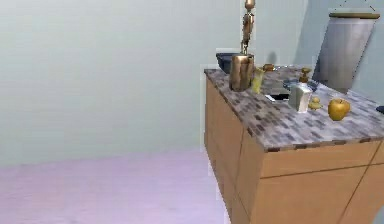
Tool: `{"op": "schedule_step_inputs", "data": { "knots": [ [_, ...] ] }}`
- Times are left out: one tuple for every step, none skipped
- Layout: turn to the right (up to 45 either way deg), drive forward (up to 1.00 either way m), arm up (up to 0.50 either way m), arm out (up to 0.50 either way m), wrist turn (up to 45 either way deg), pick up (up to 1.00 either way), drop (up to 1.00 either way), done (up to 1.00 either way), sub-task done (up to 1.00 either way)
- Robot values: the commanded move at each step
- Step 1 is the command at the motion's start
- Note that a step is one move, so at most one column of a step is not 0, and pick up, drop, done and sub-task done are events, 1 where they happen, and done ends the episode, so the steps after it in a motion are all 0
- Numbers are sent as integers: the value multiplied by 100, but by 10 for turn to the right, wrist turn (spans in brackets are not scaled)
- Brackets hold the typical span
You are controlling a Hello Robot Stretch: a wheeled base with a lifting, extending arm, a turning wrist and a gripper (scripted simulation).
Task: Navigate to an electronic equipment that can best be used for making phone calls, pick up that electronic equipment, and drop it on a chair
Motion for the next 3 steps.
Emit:
{"op": "schedule_step_inputs", "data": {
  "knots": [
    [0,30,0,0,0,0,0,0,0],
    [-450,0,0,0,0,0,0,0,0],
    [-120,0,0,0,0,0,0,0,0]
  ]
}}
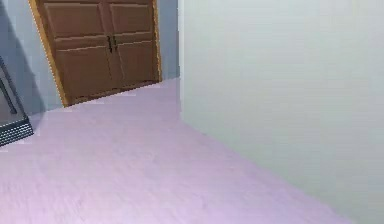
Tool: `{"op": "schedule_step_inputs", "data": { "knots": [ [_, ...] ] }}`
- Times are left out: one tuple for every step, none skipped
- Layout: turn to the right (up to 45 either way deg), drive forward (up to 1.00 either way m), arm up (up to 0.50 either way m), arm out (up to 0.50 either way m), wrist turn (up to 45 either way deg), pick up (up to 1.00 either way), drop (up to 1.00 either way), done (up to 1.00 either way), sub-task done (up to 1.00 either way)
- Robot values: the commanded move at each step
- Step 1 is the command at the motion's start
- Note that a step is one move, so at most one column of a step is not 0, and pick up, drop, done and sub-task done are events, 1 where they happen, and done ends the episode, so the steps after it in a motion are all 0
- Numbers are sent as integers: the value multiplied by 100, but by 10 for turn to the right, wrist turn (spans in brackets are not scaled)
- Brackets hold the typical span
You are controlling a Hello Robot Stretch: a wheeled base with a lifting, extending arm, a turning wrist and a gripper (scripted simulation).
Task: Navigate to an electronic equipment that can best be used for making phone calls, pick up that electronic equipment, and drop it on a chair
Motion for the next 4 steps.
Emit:
{"op": "schedule_step_inputs", "data": {
  "knots": [
    [450,0,0,0,0,0,0,0,0],
    [450,0,0,0,0,0,0,0,0],
    [420,0,0,0,0,0,0,0,0],
    [0,90,0,0,0,0,0,0,0]
  ]
}}
